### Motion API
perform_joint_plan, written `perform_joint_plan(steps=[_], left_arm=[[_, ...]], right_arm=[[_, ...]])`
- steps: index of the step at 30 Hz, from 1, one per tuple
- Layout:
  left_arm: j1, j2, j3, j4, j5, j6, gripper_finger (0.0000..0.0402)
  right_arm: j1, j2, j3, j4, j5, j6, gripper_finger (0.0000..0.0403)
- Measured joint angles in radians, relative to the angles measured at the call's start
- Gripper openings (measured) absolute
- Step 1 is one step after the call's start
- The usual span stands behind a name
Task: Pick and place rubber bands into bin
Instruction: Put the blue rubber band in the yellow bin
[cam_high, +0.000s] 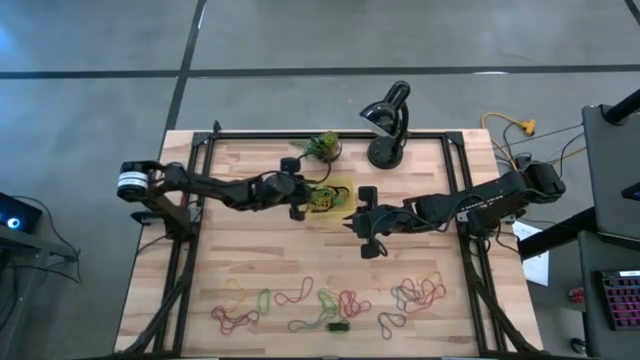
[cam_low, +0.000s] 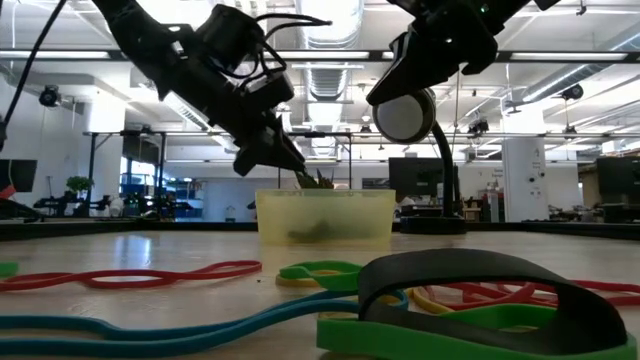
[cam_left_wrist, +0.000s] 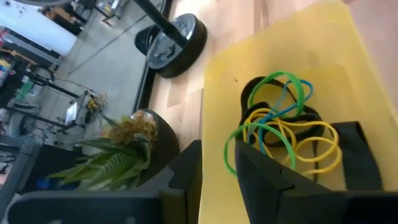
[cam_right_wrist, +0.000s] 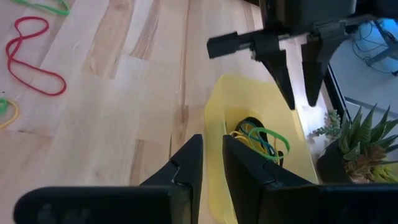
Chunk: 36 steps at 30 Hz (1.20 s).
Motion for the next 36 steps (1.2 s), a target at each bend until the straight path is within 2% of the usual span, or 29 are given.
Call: perform_joint_plan(steps=[5,9,13,16,20,23,28,36], left_arm=[[-0.023,-0.058,-0.002,-0.146,0.0,-0.024,0.0079],[-0.054,-0.122,-0.004,-0.31,0.001,-0.102,0.008],[-0.104,-0.191,-0.046,-0.397,0.003,-0.166,0.008],[-0.158,-0.242,-0.096,-0.398,0.004,-0.191,0.008],[-0.224,-0.312,-0.174,-0.383,0.005,-0.196,0.008],[-0.256,-0.361,-0.211,-0.377,0.004,-0.225,0.008],[-0.284,-0.432,-0.262,-0.347,0.003,-0.246,0.008],[-0.288,-0.476,-0.276,-0.33,0.003,-0.248,0.008]], right_arm=[[0.0,0.0,-0.005,-0.008,-0.002,0.053,0.0057],[0.0,0.002,-0.006,-0.026,-0.016,0.117,0.0057],[0.003,0.014,-0.012,-0.067,-0.123,0.24,0.0057],[0.033,0.039,-0.038,-0.099,-0.173,0.346,0.0057],[0.093,0.064,-0.077,-0.16,-0.178,0.46,0.0057],[0.143,0.067,-0.089,-0.257,-0.178,0.612,0.0057],[0.24,0.068,-0.09,-0.337,-0.189,0.821,0.0057],[0.396,0.068,-0.089,-0.339,-0.221,1.049,0.0057]])
